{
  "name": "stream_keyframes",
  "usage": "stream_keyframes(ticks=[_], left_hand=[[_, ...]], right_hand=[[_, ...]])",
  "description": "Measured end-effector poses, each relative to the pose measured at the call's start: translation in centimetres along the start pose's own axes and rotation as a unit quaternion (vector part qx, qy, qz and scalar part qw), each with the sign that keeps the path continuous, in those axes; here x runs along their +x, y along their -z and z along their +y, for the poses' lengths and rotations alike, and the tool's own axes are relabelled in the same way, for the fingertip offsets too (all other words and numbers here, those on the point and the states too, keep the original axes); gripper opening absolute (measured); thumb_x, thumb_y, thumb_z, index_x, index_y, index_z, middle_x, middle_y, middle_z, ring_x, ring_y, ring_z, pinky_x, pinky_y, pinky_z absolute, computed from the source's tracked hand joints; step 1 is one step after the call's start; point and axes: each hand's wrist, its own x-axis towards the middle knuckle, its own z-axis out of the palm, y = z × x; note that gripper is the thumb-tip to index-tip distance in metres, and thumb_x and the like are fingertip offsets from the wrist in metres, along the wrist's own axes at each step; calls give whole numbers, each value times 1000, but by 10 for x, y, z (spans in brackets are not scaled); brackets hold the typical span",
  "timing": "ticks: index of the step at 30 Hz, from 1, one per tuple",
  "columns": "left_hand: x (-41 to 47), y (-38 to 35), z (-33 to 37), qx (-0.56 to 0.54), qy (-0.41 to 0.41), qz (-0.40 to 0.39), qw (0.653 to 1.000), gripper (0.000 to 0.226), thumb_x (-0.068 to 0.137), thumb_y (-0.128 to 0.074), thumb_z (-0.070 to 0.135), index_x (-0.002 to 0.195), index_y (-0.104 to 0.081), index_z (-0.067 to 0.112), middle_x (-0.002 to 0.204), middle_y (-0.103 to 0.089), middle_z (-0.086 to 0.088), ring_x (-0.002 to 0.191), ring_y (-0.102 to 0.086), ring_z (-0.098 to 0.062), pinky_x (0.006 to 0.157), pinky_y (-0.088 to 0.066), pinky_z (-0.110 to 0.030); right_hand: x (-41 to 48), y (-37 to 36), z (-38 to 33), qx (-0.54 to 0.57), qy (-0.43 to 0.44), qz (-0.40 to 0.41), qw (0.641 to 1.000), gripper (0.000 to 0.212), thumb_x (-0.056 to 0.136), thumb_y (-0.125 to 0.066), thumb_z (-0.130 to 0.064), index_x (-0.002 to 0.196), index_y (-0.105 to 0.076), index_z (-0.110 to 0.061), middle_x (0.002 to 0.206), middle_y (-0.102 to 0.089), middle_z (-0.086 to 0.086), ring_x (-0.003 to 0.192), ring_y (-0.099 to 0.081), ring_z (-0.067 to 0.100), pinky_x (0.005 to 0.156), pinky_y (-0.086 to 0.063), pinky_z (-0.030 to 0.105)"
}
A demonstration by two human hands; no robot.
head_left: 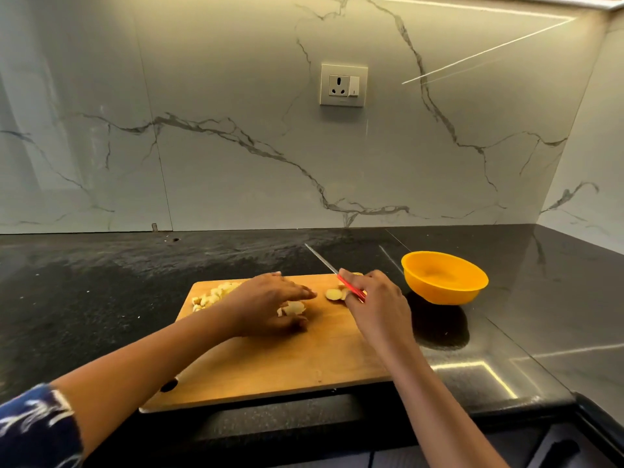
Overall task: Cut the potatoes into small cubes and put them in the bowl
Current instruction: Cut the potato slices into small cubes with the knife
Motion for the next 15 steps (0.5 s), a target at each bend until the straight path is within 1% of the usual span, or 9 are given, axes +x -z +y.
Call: stream_keyframes(ticks=[1, 2, 5, 7, 10, 11, 13, 14, 15], left_hand=[[7, -2, 2, 13, -1, -21, 1000, 44, 94, -49, 46, 136, -46, 32, 140, -48, 13, 130, -41, -5, 114, -22, -30], [11, -4, 1, 18, 5, -34, 999, 39, 96, -47, 41, 134, -50, 31, 139, -50, 12, 128, -44, -6, 114, -23, -32], [17, 0, -8, 68, 20, -28, 997, 30, 98, -45, 34, 124, -59, 27, 127, -60, 9, 118, -53, -6, 118, -14, -37], [12, 4, -18, 93, 41, -14, 995, 27, 98, -46, 32, 118, -62, 25, 118, -65, 6, 112, -57, -9, 119, -14, -38], [-4, 12, -31, 43, 90, 36, 994, 21, 94, -54, 27, 111, -66, 23, 111, -68, 4, 117, -55, -12, 118, -18, -41], [-11, 16, -34, 21, 100, 57, 993, 19, 93, -58, 23, 109, -68, 22, 108, -69, 4, 111, -58, -11, 118, -18, -41], [-20, 23, -36, 1, 104, 88, 991, 17, 88, -63, 18, 103, -69, 23, 101, -71, 5, 91, -62, -5, 118, -15, -40], [-23, 26, -37, -1, 104, 98, 990, 17, 87, -65, 17, 102, -70, 24, 100, -71, 6, 88, -61, -3, 118, -15, -40], [-23, 28, -37, -7, 105, 102, 989, 18, 86, -65, 18, 102, -69, 25, 101, -70, 7, 89, -60, -2, 117, -15, -41]], right_hand=[[4, -4, 0, 18, -15, -3, 1000, 44, 95, -54, -30, 138, -45, -38, 106, -49, -8, 87, -39, 2, 68, -33, 16], [6, -7, 2, 28, -27, -11, 999, 44, 95, -54, -30, 138, -45, -38, 107, -50, -7, 87, -39, 2, 70, -33, 17], [4, -11, 7, 25, -34, -22, 999, 44, 95, -54, -31, 138, -44, -38, 100, -44, -9, 86, -40, 2, 70, -34, 17], [2, -11, 11, 21, -27, -21, 999, 43, 95, -54, -32, 137, -45, -38, 98, -42, -11, 86, -41, 3, 70, -36, 17], [-1, -10, 13, 22, -26, -19, 999, 44, 95, -54, -31, 137, -44, -37, 96, -42, -11, 85, -41, 3, 69, -34, 17], [-1, -10, 13, 24, -24, -16, 999, 44, 95, -54, -31, 137, -44, -37, 96, -42, -11, 84, -41, 3, 69, -33, 17], [-1, -10, 12, 29, -19, -10, 999, 43, 95, -54, -32, 137, -45, -38, 96, -42, -11, 84, -41, 3, 70, -34, 17], [-2, -10, 11, 32, -18, -9, 999, 43, 95, -54, -32, 137, -45, -38, 96, -42, -12, 84, -41, 3, 70, -35, 17], [-2, -10, 11, 34, -18, -8, 999, 43, 95, -54, -32, 137, -45, -38, 96, -42, -12, 84, -42, 3, 70, -35, 17]])
